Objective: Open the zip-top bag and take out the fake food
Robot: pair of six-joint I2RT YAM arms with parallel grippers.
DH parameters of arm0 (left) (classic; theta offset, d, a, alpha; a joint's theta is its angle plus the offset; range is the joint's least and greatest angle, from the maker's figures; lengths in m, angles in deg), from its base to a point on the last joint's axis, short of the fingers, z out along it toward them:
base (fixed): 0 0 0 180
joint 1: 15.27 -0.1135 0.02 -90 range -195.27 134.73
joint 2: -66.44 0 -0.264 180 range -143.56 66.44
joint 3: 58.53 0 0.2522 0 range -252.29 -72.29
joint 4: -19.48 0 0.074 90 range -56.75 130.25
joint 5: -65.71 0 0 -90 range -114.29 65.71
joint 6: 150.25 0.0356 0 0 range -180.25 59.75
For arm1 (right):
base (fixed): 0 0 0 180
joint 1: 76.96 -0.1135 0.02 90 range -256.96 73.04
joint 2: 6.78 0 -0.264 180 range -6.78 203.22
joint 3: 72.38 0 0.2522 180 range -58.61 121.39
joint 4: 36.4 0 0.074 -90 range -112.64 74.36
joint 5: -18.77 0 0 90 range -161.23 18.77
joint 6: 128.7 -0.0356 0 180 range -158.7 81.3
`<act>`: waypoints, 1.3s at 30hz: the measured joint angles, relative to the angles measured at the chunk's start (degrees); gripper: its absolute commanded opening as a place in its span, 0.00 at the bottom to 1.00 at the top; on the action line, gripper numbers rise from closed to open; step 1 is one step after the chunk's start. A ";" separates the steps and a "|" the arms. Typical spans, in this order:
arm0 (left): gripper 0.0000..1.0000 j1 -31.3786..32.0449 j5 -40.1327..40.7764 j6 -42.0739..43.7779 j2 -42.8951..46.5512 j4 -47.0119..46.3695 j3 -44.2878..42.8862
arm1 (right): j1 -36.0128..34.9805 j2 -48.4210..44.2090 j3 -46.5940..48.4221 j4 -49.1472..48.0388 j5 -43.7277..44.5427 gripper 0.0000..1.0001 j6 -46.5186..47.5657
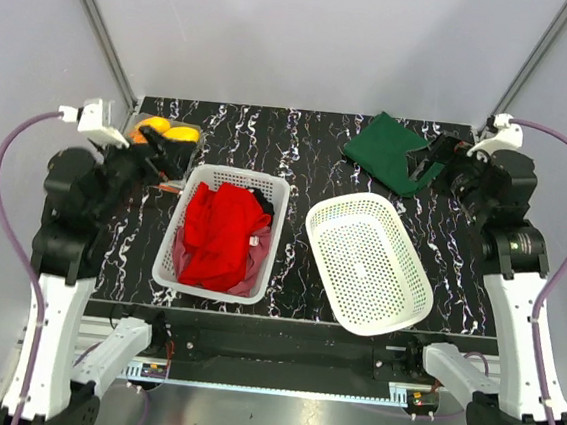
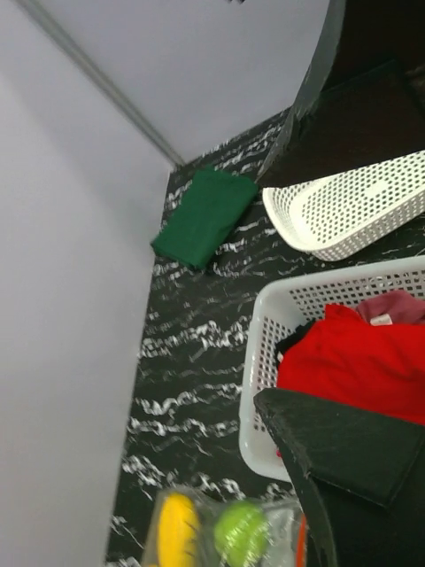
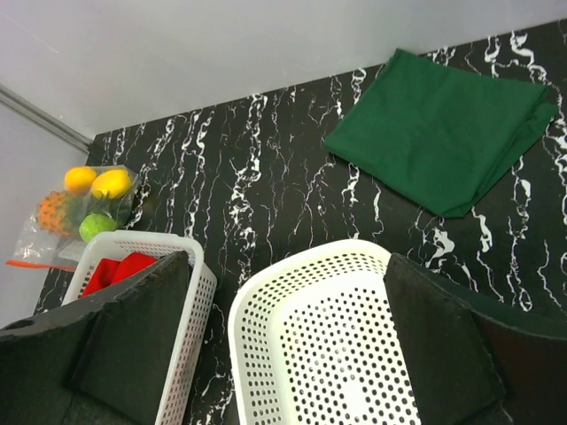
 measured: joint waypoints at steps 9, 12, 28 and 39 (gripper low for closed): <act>0.99 -16.37 0.92 -5.60 -18.38 8.37 -3.54 | -0.04 10.36 2.10 1.97 -1.51 1.00 -1.90; 0.99 -23.26 -1.05 -8.46 -22.27 7.96 -0.76 | -0.02 13.14 4.28 2.34 -3.10 1.00 -2.01; 0.89 -35.89 -8.50 -23.08 -43.50 -11.13 13.77 | -0.22 20.55 4.15 -11.13 -22.21 1.00 -5.55; 0.67 -31.41 -8.09 -29.66 -56.94 -18.47 11.13 | -5.70 27.43 5.95 -15.28 -25.97 1.00 -4.42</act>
